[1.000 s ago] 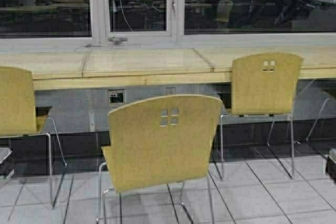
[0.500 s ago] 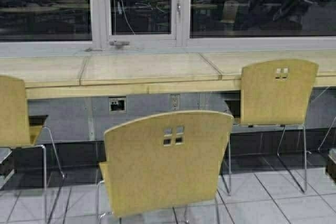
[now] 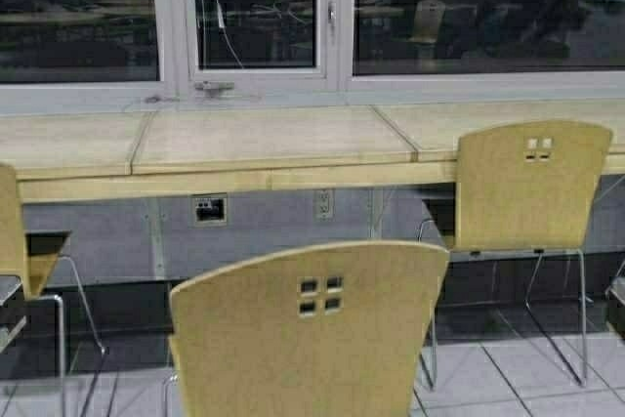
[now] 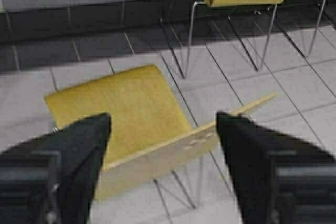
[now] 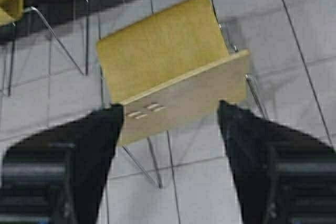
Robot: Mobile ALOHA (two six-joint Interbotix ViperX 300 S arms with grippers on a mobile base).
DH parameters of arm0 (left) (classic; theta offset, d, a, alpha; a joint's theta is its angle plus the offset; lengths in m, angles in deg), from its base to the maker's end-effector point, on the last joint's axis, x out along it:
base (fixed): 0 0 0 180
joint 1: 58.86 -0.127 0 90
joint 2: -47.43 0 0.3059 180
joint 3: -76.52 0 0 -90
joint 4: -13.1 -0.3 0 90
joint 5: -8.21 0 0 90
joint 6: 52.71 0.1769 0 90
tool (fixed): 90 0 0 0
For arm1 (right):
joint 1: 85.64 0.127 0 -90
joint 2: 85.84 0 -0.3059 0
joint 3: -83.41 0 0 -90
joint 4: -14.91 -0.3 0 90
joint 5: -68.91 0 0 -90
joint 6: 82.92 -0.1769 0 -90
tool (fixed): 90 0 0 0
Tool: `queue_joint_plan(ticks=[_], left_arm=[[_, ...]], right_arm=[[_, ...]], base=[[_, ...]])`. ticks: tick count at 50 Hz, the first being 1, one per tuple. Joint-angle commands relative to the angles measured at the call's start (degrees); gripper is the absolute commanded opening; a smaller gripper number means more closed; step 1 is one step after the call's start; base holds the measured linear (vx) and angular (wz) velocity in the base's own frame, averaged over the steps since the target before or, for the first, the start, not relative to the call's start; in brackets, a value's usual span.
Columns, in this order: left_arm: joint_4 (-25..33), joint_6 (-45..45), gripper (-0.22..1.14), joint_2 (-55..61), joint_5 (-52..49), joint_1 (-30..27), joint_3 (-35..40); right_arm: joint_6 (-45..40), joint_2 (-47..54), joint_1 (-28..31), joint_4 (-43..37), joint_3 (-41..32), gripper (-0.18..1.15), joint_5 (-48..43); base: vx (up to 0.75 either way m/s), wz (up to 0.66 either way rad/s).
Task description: Push the chairs under the table
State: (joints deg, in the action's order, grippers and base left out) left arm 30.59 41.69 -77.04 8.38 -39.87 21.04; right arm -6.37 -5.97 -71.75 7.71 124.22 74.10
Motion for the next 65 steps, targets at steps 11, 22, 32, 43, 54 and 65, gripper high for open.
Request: queue_joint_plan(ticks=[11,22,32,43,54,65], left_arm=[[16.70,-12.57,0.94,5.98,-2.55,2.64,-5.01],[29.18,-17.84,0.94,19.86,2.55,12.74,-4.31],[39.11,-20.65,0.94,37.09,4.66,16.17,-0.62],[46.14,-23.20,0.94,48.16,5.36,19.42,5.27],[53.79,-28.48,0.94,56.69,5.54,21.18,9.23],[59.41,-33.66,0.94,62.67,5.63,22.94,10.63]], right_arm=[[-6.33,7.91,0.70,-4.22,-0.35,0.90,-0.18],[-11.87,19.07,1.67,-10.02,-1.93,0.90,-0.18],[-13.45,27.25,2.02,-15.82,-2.46,0.90,-1.41],[-13.62,32.96,2.02,-21.80,-4.75,0.90,-2.99],[-13.62,37.27,2.02,-29.44,-6.59,0.90,-3.25],[-13.62,39.81,2.02,-35.16,-6.33,0.90,-2.64]], base=[[0.27,-0.01],[0.20,0.00],[0.12,0.03],[0.10,0.04],[0.09,0.05],[0.10,0.05]])
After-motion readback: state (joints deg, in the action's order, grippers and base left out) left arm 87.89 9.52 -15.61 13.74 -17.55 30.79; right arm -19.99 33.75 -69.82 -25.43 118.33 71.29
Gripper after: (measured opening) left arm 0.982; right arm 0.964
